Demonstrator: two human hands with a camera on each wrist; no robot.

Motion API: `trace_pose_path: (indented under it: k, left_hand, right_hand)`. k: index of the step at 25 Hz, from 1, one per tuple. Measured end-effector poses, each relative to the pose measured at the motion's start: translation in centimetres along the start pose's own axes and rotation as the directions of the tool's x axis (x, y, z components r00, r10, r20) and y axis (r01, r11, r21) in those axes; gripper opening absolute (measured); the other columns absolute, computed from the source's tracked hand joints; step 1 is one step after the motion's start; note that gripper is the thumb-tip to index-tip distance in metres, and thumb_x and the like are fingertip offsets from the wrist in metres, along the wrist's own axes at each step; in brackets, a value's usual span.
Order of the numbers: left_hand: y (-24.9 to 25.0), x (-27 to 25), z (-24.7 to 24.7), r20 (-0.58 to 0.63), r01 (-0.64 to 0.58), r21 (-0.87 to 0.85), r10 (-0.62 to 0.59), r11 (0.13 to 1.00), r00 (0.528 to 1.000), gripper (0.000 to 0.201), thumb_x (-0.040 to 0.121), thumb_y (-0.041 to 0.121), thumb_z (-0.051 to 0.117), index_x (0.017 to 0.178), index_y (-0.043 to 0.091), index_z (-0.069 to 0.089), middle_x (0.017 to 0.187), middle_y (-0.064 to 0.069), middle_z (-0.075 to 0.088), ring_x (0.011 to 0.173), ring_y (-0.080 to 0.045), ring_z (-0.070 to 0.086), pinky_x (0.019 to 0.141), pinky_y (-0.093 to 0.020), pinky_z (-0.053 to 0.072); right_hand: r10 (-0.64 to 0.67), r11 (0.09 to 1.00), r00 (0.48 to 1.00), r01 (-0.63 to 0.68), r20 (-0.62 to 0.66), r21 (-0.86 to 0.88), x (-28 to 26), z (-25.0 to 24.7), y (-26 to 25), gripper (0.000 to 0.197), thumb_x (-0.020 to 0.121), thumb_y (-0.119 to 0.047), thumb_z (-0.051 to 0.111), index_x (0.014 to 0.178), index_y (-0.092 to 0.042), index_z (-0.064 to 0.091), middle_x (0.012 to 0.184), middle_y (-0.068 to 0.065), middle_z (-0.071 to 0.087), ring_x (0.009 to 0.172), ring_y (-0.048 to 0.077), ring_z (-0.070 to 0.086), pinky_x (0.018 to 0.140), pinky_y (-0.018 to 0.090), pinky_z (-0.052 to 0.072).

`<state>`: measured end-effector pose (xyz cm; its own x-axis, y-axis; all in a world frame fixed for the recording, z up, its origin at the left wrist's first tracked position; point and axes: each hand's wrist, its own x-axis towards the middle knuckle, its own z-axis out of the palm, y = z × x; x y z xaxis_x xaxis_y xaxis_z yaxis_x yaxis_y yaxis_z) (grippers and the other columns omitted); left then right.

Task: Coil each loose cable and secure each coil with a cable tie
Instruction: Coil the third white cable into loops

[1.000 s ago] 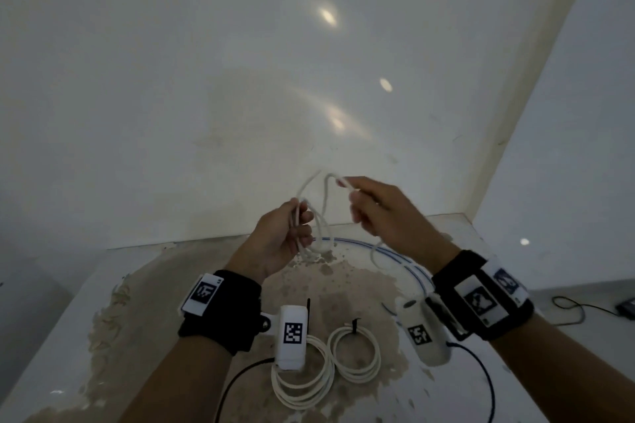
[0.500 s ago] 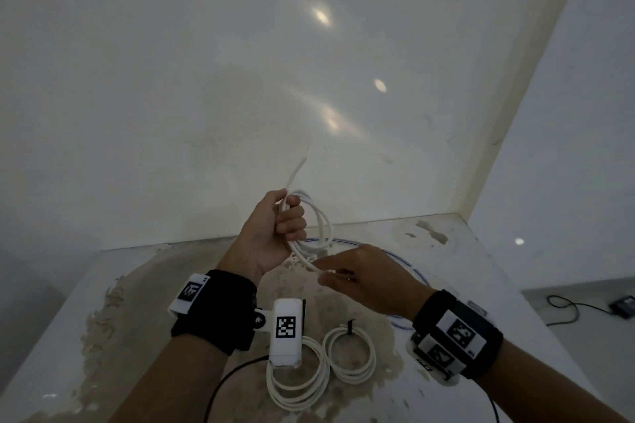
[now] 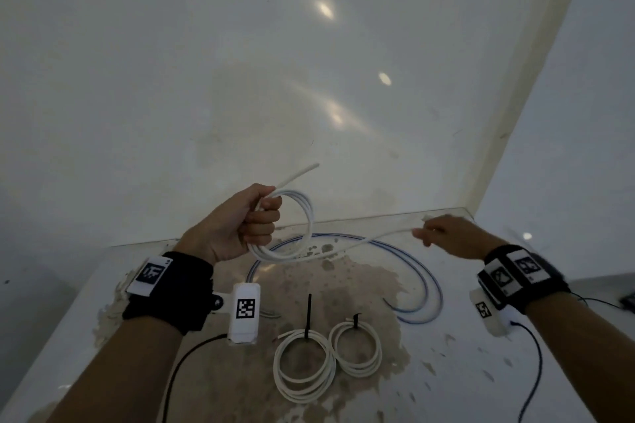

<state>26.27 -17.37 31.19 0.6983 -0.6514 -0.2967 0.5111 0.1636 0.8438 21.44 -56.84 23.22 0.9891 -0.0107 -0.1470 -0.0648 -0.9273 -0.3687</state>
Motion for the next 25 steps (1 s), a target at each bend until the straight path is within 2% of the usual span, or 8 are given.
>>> trace_pose_path:
  k: [3,6,8,14,16,19,22,25]
  left_hand:
    - [-1.2,0.9,1.0,-0.073,0.021,0.092,-0.014,0.996,0.997,0.039,0.100,0.031,0.032,0.064,0.018,0.037,0.043,0.009,0.023,0.031,-0.003,0.018,0.035,-0.020,0.012]
    - [-3.0,2.5,2.7,-0.117,0.012,0.070,-0.003,0.997,0.993,0.039,0.103,0.033,0.030,0.068,0.017,0.037,0.044,0.009,0.023,0.032,-0.004,0.018,0.035,-0.019,0.013]
    - [-3.8,3.4,3.7,-0.136,-0.009,0.044,0.015,0.999,0.991,0.040,0.103,0.038,0.032,0.070,0.018,0.038,0.044,0.009,0.023,0.032,-0.004,0.018,0.036,-0.020,0.014]
    - [-3.5,4.7,5.7,-0.233,-0.113,0.026,0.116,0.993,0.966,0.048,0.096,0.057,0.043,0.071,0.016,0.048,0.051,0.006,0.037,0.033,-0.006,0.027,0.034,-0.018,0.023]
    - [-3.3,4.7,5.8,-0.247,-0.131,0.063,0.143,0.989,0.958,0.042,0.097,0.052,0.046,0.074,0.017,0.052,0.059,0.005,0.050,0.037,-0.007,0.033,0.035,-0.019,0.029]
    - [-3.4,4.5,5.8,-0.171,-0.114,-0.074,0.100,0.991,0.980,0.035,0.101,0.039,0.040,0.073,0.019,0.046,0.050,0.008,0.034,0.043,-0.009,0.032,0.041,-0.020,0.031]
    - [-3.5,4.1,5.4,-0.101,-0.089,-0.229,0.067,0.969,0.993,0.035,0.099,0.035,0.040,0.069,0.018,0.043,0.044,0.007,0.026,0.045,-0.010,0.039,0.047,-0.020,0.041]
    - [-3.5,3.5,5.1,0.020,-0.042,-0.264,0.049,0.964,0.999,0.029,0.094,0.035,0.040,0.069,0.020,0.038,0.041,0.009,0.023,0.037,-0.007,0.015,0.038,-0.020,0.018]
  right_hand:
    - [0.151,0.959,0.968,-0.094,-0.201,0.268,0.3,-1.9,-1.7,0.038,0.099,-0.045,0.052,0.075,-0.020,0.068,0.067,0.005,0.062,0.054,0.020,0.056,0.053,0.027,0.043]
    - [0.183,0.632,0.967,0.022,-0.177,0.774,-1.5,-2.6,-7.8,0.028,0.103,-0.023,0.047,0.091,-0.010,0.068,0.064,0.002,0.043,0.042,0.009,0.034,0.041,0.021,0.027]
    - [0.067,0.503,0.977,0.140,-0.200,0.853,-3.1,-2.4,-11.5,0.028,0.105,-0.019,0.041,0.103,-0.009,0.067,0.064,-0.001,0.041,0.043,0.007,0.031,0.042,0.022,0.025]
    - [-0.376,0.711,0.875,0.484,-0.305,0.511,-6.7,1.6,-17.0,0.019,0.103,-0.023,0.051,0.115,-0.022,0.067,0.059,-0.013,0.055,0.044,0.006,0.050,0.047,0.018,0.042]
    - [-0.411,0.736,0.868,0.497,-0.279,0.459,-7.0,3.0,-17.4,0.015,0.102,-0.028,0.055,0.110,-0.029,0.066,0.063,-0.008,0.060,0.045,0.011,0.056,0.050,0.018,0.047]
    - [-0.457,0.765,0.857,0.514,-0.237,0.388,-7.1,5.1,-17.4,0.023,0.103,-0.033,0.051,0.094,-0.018,0.066,0.061,0.004,0.061,0.047,0.016,0.054,0.052,0.025,0.044]
    - [-0.489,0.759,0.865,0.487,-0.116,0.431,-6.9,7.5,-16.4,0.036,0.107,-0.035,0.039,0.104,-0.014,0.068,0.062,0.005,0.052,0.050,0.010,0.043,0.053,0.024,0.035]
    - [-0.453,0.762,0.891,0.376,0.020,0.527,-6.4,9.3,-14.6,0.040,0.107,-0.042,0.033,0.108,-0.022,0.068,0.061,-0.006,0.047,0.051,0.003,0.041,0.054,0.017,0.034]
